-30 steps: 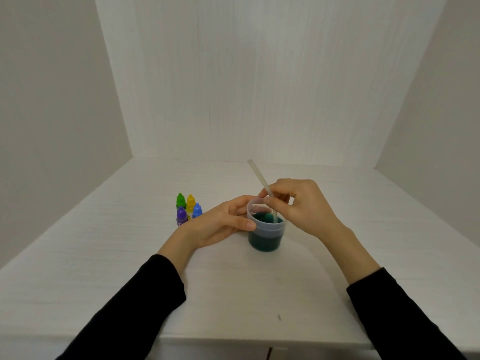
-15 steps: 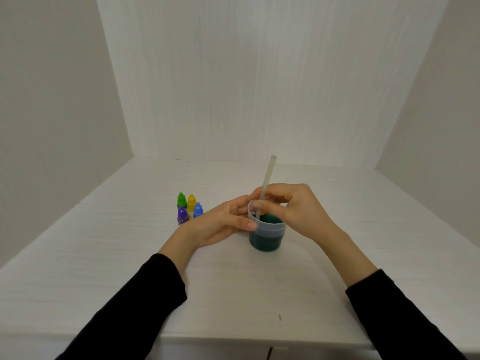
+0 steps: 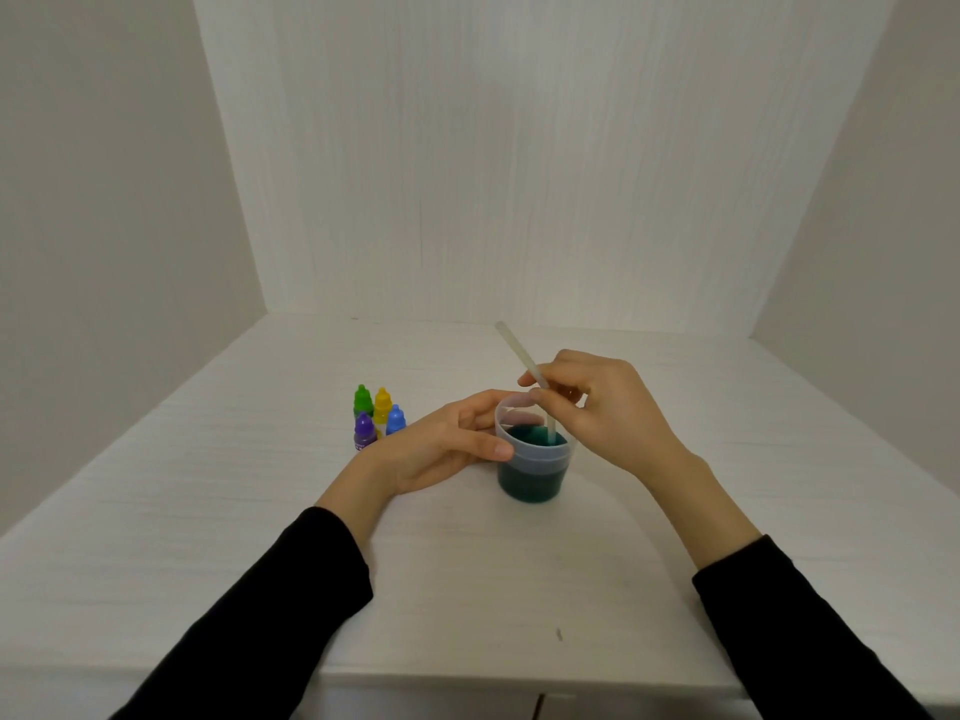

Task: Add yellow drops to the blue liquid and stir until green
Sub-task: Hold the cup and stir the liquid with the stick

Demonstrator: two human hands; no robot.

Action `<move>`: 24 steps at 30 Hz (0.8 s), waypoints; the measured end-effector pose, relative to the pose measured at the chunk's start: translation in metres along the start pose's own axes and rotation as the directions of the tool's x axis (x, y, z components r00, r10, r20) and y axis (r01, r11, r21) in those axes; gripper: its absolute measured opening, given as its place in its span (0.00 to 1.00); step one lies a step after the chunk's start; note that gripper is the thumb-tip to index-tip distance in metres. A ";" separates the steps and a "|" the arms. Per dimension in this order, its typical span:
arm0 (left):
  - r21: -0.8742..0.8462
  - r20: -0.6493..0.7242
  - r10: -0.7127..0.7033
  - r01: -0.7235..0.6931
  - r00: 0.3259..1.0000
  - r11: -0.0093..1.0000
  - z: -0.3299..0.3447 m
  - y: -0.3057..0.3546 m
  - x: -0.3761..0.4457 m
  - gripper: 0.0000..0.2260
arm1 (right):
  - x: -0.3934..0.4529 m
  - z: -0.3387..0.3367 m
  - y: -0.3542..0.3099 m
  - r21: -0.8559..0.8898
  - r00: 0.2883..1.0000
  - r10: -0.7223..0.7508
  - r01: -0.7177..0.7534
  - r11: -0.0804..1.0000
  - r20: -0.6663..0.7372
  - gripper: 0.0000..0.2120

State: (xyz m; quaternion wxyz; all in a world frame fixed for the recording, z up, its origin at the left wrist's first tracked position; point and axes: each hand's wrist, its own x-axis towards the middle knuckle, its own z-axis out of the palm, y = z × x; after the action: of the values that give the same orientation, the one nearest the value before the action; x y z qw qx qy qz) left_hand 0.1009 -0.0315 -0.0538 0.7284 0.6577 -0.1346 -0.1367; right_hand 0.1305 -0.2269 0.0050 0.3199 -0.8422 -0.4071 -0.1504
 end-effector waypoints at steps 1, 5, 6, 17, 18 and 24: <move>0.003 -0.002 0.002 -0.002 1.000 1.000 0.000 0.000 0.000 0.28 | 0.000 -0.001 0.000 0.016 1.000 0.002 -0.002 1.000 0.005 0.07; 0.006 -0.003 0.010 -0.010 1.000 1.000 -0.001 -0.001 -0.001 0.27 | -0.003 -0.002 -0.002 0.199 0.999 0.003 -0.010 0.980 0.037 0.05; 0.009 -0.002 0.013 -0.013 1.000 1.000 -0.001 -0.001 -0.001 0.27 | -0.003 -0.001 -0.003 0.241 0.999 0.001 -0.014 0.970 0.051 0.05; 0.015 0.018 0.032 -0.032 0.999 0.999 0.001 0.001 0.000 0.33 | 0.000 0.009 -0.005 0.337 0.996 0.023 -0.049 0.940 0.083 0.05; 0.013 0.005 0.025 -0.025 1.000 1.000 0.000 0.000 0.000 0.33 | 0.000 0.010 -0.005 0.333 0.997 0.031 -0.055 0.941 0.076 0.06; 0.016 -0.021 -0.001 0.001 1.000 1.000 0.000 0.000 -0.001 0.30 | 0.002 0.012 -0.004 0.228 0.999 0.028 -0.035 0.973 0.032 0.07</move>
State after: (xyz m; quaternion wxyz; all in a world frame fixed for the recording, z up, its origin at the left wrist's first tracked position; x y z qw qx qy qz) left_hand 0.0999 -0.0313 -0.0533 0.7245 0.6649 -0.1277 -0.1293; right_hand 0.1285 -0.2162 -0.0015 0.4110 -0.8083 -0.4128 -0.0856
